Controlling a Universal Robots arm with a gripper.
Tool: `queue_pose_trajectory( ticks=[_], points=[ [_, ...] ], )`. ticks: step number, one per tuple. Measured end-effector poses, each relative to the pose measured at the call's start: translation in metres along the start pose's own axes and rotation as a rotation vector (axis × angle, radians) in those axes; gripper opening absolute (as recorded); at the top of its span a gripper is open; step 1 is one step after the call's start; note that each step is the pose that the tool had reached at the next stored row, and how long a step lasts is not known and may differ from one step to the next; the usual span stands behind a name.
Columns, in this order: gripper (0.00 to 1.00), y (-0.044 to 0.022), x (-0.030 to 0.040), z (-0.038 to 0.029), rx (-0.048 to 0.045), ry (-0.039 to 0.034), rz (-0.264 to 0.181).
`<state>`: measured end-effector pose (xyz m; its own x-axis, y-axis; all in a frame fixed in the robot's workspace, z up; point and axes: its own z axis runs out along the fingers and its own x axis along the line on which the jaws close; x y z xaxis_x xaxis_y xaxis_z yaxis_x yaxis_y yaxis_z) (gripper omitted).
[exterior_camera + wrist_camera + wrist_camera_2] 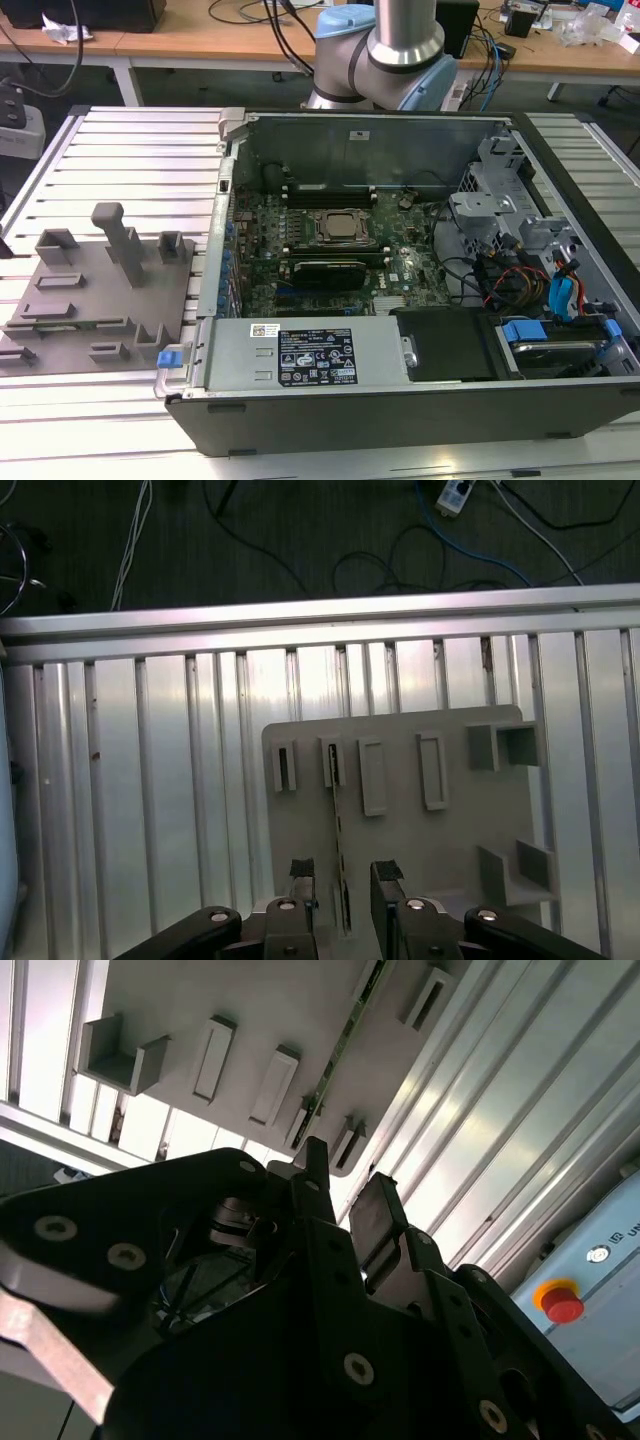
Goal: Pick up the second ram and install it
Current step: 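Pick up the second ram and move it above second insertion slot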
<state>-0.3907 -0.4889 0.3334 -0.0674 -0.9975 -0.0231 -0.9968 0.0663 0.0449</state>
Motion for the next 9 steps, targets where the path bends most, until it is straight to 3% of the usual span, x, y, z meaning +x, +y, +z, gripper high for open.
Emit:
queue_pose_trajectory(
  ticks=[3, 5, 9],
  points=[
    [0.36, -0.0001, 0.0001, 0.0026, -0.0001, 0.0, 0.0],
    [0.36, -0.0006, 0.0003, 0.0138, 0.0, 0.0, -0.001],
    [0.36, -0.0008, 0.0004, 0.0171, 0.0, 0.0, -0.001]
  ],
)
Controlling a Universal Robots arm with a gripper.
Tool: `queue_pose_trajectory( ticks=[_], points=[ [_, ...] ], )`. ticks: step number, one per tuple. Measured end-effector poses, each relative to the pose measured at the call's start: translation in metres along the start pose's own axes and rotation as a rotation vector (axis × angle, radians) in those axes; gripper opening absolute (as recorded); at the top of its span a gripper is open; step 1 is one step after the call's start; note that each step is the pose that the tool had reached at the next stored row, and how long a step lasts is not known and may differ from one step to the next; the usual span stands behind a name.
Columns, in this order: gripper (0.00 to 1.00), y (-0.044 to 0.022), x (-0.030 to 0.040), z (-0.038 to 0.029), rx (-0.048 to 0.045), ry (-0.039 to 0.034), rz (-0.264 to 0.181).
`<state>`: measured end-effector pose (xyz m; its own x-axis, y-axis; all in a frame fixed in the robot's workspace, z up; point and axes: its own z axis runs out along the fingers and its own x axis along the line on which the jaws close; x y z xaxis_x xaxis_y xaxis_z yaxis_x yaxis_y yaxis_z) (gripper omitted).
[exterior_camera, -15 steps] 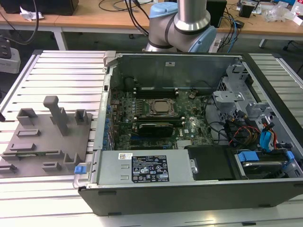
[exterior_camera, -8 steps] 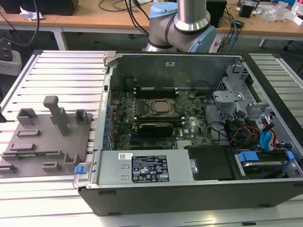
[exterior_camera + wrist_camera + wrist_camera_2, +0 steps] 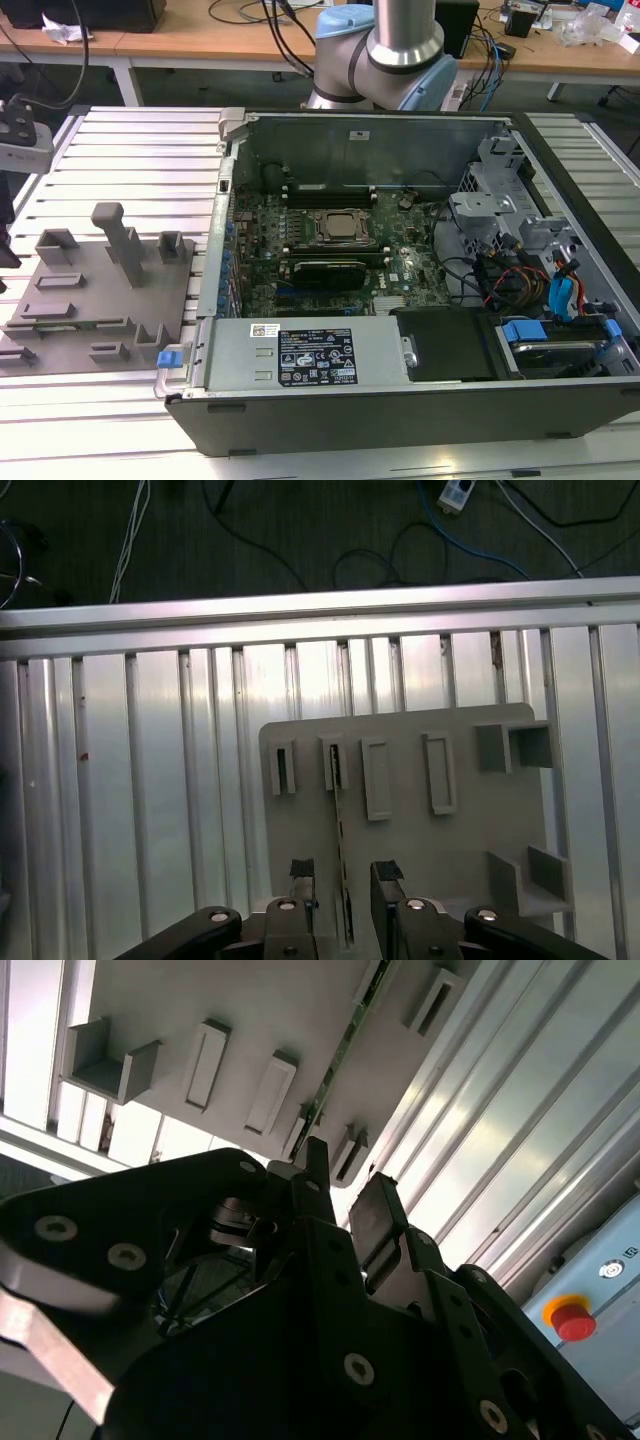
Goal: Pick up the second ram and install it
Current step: 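Pick up the second ram and move it above second insertion slot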
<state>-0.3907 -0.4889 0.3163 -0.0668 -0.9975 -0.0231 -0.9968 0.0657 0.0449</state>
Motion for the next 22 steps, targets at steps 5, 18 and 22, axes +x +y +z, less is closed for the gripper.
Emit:
queue_pose_trajectory(
  ticks=[5, 18, 22],
  points=[
    [0.36, -0.0003, 0.0001, 0.0063, 0.0, 0.0, 0.0],
    [0.36, -0.0008, 0.0004, 0.0177, 0.0, 0.0, 0.0],
    [0.36, -0.001, 0.0005, 0.0226, 0.0, 0.0, 0.0]
  ],
)
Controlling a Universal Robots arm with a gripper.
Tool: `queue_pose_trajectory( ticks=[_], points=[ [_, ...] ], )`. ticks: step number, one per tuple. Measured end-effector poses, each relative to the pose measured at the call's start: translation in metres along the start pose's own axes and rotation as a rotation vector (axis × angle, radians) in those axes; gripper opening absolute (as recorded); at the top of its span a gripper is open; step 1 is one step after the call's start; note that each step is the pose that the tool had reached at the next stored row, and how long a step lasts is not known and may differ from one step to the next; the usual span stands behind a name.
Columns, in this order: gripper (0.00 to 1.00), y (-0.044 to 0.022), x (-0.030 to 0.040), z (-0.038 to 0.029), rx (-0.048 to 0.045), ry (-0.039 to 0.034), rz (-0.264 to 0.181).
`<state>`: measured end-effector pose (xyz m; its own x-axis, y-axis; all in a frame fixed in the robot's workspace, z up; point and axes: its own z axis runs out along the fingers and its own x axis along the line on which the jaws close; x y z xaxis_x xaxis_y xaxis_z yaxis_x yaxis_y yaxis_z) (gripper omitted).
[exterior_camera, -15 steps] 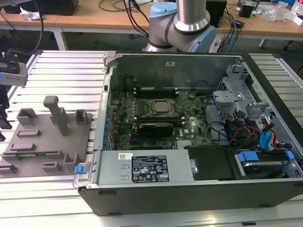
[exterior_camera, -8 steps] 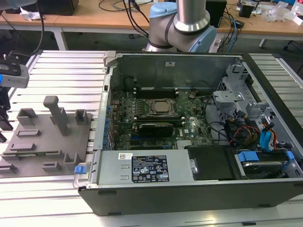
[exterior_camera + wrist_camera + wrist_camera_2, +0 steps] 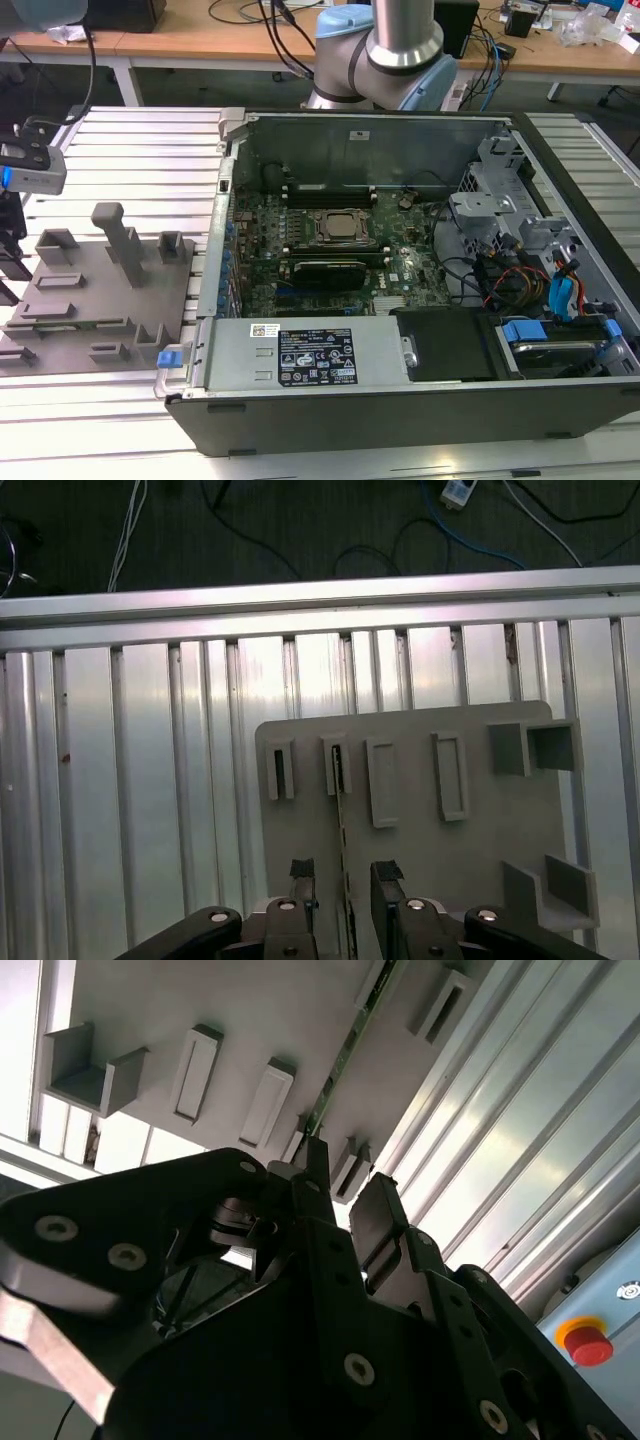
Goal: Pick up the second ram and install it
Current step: 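Pick up the second ram and move it above second insertion slot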
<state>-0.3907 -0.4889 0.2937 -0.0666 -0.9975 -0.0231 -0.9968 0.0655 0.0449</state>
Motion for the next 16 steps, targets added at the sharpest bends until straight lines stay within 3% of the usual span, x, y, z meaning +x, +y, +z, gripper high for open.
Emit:
queue_pose_trajectory(
  ticks=[7, 16],
  points=[
    [0.36, -0.0004, 0.0002, 0.008, 0.0, 0.0002, -0.003],
    [0.36, -0.0009, 0.0002, 0.0125, -0.0003, 0.0009, -0.014]
  ],
)
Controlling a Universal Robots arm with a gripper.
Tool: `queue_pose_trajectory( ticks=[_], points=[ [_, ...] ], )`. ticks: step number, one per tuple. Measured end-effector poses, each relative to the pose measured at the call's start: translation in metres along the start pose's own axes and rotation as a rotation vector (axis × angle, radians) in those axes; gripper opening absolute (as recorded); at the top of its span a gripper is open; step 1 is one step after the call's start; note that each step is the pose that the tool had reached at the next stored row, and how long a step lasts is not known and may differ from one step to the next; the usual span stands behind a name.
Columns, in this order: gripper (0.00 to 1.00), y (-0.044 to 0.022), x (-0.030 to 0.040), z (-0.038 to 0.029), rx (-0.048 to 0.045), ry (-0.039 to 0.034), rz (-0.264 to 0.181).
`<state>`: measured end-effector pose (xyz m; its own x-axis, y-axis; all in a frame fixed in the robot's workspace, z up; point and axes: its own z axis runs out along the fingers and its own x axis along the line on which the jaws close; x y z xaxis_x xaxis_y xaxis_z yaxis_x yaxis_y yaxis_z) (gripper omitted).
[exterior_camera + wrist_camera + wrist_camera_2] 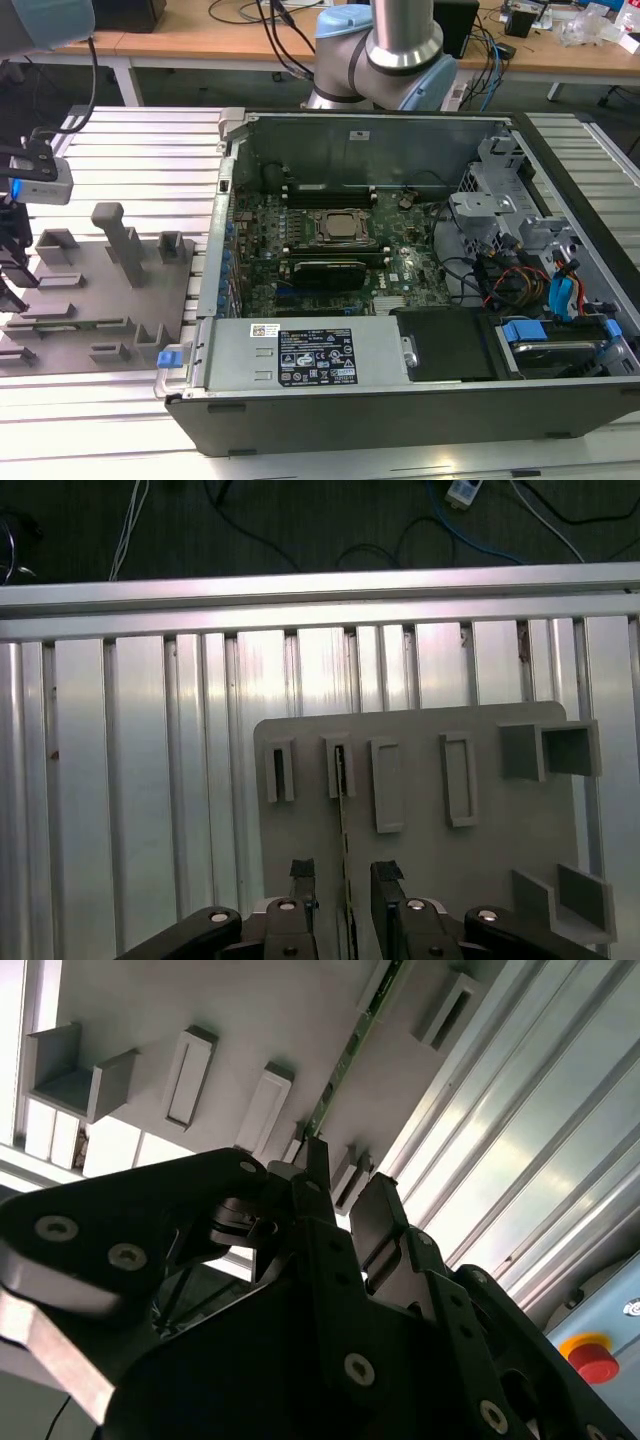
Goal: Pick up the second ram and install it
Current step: 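Pick up the second ram and move it above second insertion slot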
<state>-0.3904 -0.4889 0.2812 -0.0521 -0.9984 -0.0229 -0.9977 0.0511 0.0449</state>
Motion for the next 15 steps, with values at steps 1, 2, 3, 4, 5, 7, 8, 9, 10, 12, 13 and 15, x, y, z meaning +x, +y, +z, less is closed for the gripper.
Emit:
queue_pose_trajectory(
  ticks=[1, 2, 3, 4, 5, 7, 8, 9, 10, 12, 13, 15],
  points=[
    [0.36, -0.0001, 0.0, 0.0004, 0.0, 0.0, -0.001],
    [0.36, -0.0001, 0.0, 0.0007, 0.0, 0.0, -0.001],
    [0.36, -0.0002, 0.0, 0.0017, 0.0, 0.0, -0.002],
    [0.36, -0.0003, 0.0001, 0.0026, 0.0, 0.0001, -0.003],
    [0.36, -0.0003, 0.0001, 0.0033, 0.0, 0.0001, -0.004],
    [0.36, -0.0005, 0.0001, 0.0053, -0.0001, 0.0002, -0.005],
    [0.36, -0.0005, 0.0001, 0.0059, -0.0001, 0.0003, -0.006],
    [0.36, -0.0006, 0.0002, 0.0067, -0.0001, 0.0002, -0.007],
    [0.36, -0.0006, 0.0002, 0.0076, -0.0002, 0.0003, -0.007],
    [0.36, -0.0007, 0.0002, 0.0085, -0.0002, 0.0004, -0.008],
    [0.36, -0.0008, 0.0002, 0.0099, -0.0002, 0.0004, -0.009],
    [0.36, -0.0009, 0.0003, 0.0118, -0.0002, 0.0005, -0.011]
  ],
)
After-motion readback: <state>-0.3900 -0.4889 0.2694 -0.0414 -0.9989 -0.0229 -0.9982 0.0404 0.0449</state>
